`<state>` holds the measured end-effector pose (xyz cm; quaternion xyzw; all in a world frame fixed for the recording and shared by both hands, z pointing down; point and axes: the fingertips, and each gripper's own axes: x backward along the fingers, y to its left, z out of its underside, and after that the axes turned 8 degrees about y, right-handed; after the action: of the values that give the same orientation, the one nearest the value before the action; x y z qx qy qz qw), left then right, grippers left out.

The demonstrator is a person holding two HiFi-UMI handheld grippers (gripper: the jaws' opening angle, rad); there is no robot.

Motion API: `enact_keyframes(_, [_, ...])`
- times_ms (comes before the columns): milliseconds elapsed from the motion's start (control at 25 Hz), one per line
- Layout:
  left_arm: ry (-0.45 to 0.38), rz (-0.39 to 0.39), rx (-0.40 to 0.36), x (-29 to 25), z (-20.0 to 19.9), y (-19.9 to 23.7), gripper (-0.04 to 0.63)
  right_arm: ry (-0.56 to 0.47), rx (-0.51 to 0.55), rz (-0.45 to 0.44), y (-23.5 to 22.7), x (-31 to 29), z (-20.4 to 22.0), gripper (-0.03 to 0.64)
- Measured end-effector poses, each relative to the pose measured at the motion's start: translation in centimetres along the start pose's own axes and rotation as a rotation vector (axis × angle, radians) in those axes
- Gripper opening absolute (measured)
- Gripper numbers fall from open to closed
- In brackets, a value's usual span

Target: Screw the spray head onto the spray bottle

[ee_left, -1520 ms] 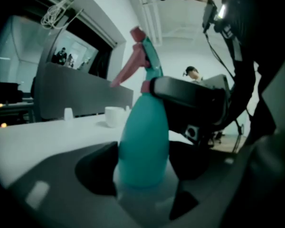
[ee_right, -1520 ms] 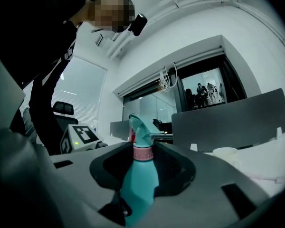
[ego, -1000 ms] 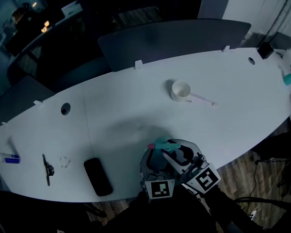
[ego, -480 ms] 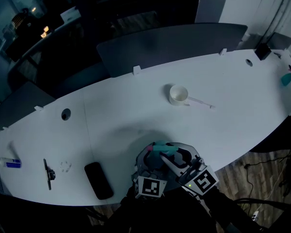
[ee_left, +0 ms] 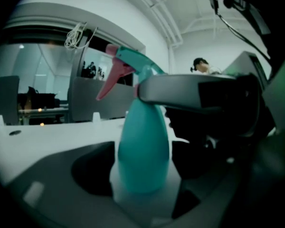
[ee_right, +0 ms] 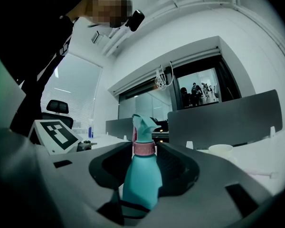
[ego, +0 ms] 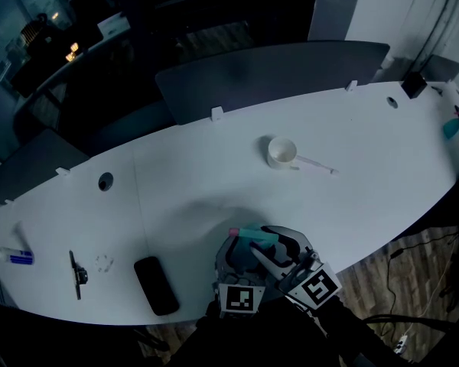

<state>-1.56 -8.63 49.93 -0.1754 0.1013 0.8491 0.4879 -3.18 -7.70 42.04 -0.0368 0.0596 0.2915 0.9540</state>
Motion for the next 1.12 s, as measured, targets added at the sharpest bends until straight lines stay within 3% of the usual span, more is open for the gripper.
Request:
enact_keyframes(80, [-0.015,0.000,-0.016,0.3,-0.2,-0.1,0.436,0.009,-0.014,0.002,0.0,0.0,0.4,0.218])
enact_keyframes(160, [-0.017,0.005,-0.046,0.7,-0.1,-0.4,0.463,0.006,-0.022,0.014,-0.2,0.2,0.3,0.253])
enact_keyframes(320, [0.000,0.016,-0.090,1.6,0.5,-0.1,0.471,0.004,-0.009,0.034,-0.3,1.0,-0.1,0.256])
enact_keyframes(520, [-0.023,-0.011,-0.057,4.0,0.0,2.2,0.471,0.045,0.004,0.065,-0.1,2.7,0.1,0.256])
enact_keyframes(720, [-0.025,-0.006,-0.029,5.8,-0.1,3.9,0.468,0.080,0.035,0.173,-0.2,4.2,0.9,0.255])
enact_keyframes(800, [-0.037,-0.041,-0.010,6.3,-0.5,4.7,0.375,0.119,0.067,0.232,-0.4,4.7,1.5,0.253])
enact_keyframes(840, [-0.042,-0.074,0.003,6.6,-0.7,5.3,0.289,0.153,0.081,0.260,-0.5,5.0,1.9,0.193])
enact_keyframes(880, [-0.047,-0.111,0.011,6.9,-0.9,5.8,0.192,0.189,0.093,0.281,-0.5,5.2,2.3,0.022])
enact_keyframes(920, [-0.056,-0.145,0.012,7.3,-1.2,6.2,0.077,0.215,0.104,0.289,-0.4,5.3,2.6,0.005])
enact_keyframes(960, [-0.068,-0.168,0.005,7.8,-1.6,6.4,0.005,0.223,0.110,0.288,-0.2,5.4,2.6,0.005])
enact_keyframes(1120, [-0.085,-0.217,-0.018,9.6,-2.6,5.8,0.003,0.204,0.104,0.271,0.5,6.3,2.0,0.005])
